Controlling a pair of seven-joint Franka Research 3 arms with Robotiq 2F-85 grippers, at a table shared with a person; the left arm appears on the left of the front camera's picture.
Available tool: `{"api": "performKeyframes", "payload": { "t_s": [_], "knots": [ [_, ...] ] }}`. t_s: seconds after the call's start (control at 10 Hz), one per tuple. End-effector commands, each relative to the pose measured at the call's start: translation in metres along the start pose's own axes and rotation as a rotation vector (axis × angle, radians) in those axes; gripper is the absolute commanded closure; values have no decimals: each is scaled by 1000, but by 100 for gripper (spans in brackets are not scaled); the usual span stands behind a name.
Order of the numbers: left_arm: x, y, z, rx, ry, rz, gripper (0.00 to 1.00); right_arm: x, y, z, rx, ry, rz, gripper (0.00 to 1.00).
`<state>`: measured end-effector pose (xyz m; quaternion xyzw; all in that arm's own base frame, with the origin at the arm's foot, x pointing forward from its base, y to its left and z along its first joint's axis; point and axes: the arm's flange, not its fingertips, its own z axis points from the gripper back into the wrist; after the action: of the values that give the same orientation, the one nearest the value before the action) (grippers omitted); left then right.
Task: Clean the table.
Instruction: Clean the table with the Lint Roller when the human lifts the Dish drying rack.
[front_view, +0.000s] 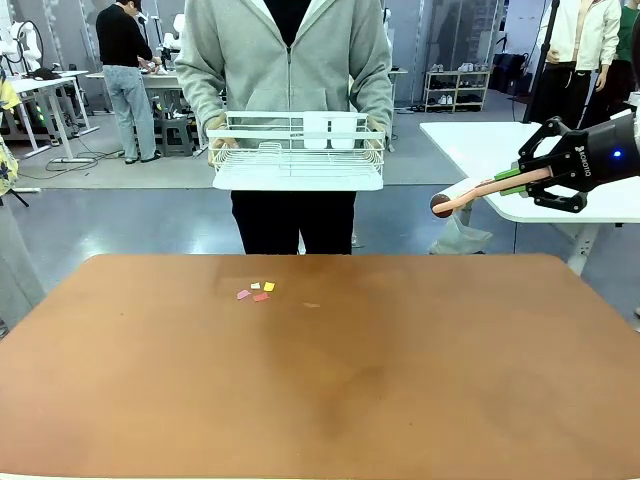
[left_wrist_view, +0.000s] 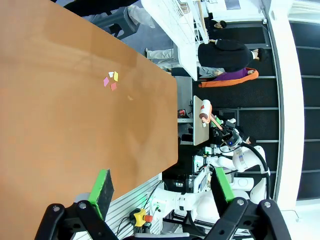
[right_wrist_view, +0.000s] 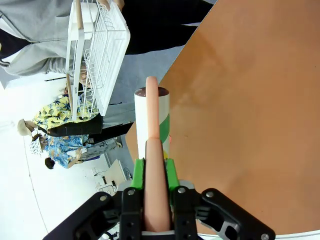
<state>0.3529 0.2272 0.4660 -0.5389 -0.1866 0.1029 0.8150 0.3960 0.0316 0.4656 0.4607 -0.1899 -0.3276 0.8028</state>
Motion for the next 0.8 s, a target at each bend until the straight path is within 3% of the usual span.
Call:
{"api": "performKeyframes", "payload": {
  "t_s": [0.0,0.2,0.5,0.7],
  "knots": [
    [0,0,2,-7,-5,-8,0,4,9,3,-17,43,36,79],
    [0,0,2,-7,-5,-8,0,25,55,-22,-70,261,229,79],
    [0,0,2,-7,-5,-8,0,45,80,-127,-111,624,422,79],
    [0,0,2,-7,-5,-8,0,37,68,-179,-149,682,442,79]
  ]
}}
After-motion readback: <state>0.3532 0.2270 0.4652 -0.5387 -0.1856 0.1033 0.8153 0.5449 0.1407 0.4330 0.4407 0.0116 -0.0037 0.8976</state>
